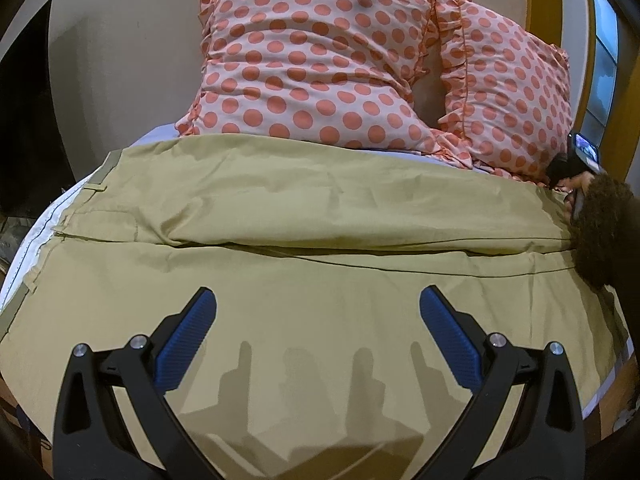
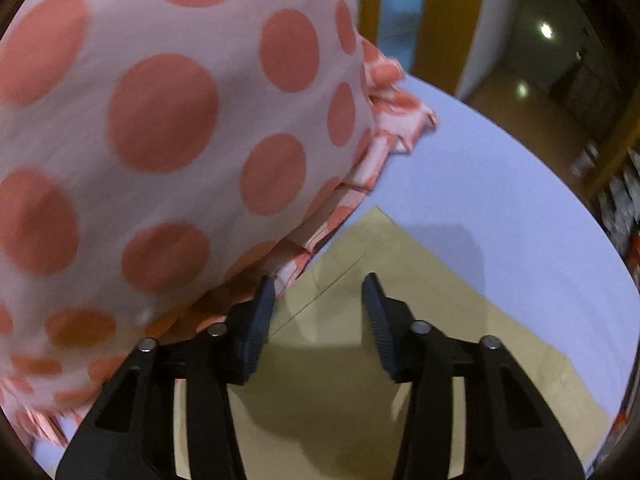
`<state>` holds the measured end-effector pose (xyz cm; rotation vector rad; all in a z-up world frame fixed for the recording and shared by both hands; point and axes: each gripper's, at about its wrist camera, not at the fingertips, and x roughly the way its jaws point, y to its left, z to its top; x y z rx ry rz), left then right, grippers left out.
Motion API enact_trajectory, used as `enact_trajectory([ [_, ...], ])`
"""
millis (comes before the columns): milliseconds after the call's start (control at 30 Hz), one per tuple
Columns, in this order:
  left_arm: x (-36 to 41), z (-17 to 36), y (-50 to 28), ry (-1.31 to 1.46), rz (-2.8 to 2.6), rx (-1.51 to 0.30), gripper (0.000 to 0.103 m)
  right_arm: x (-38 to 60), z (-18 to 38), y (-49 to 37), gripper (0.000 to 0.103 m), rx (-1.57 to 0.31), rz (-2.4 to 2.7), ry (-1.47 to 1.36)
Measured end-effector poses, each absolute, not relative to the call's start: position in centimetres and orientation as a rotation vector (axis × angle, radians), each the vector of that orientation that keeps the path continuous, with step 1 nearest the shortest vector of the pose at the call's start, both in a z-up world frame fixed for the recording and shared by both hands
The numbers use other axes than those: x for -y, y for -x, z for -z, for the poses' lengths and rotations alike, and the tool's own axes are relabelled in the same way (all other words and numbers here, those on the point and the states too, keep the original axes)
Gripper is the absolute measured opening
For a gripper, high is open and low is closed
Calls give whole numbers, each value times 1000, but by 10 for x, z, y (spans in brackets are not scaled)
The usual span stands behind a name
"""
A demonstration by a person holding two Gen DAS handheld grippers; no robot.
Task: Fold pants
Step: 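Grasp the pants leg hem with the right gripper and lift it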
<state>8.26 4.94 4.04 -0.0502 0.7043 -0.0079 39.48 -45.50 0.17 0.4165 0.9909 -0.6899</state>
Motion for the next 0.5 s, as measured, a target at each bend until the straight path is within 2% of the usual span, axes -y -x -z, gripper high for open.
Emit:
enact_trajectory([
  [33, -50, -40, -82, 54, 8, -705, 101, 453, -1, -391, 19, -972, 660, -414],
  [67, -51, -39, -83, 61, 6, -704, 101, 453, -1, -382, 12, -946, 637, -425],
  [133, -54, -39, -82, 76, 4, -703, 101, 463, 2, -370, 6, -899, 591, -491],
  [233, -59, -40, -77, 90, -8, -702, 101, 483, 6, -344, 4, -808, 503, -697],
  [333, -68, -44, -66, 112, -20, -686, 101, 486, -7, -310, 4, -692, 399, -787],
  [500, -98, -58, -49, 200, -28, -625, 101, 476, -45, -180, 3, -512, 192, -887],
])
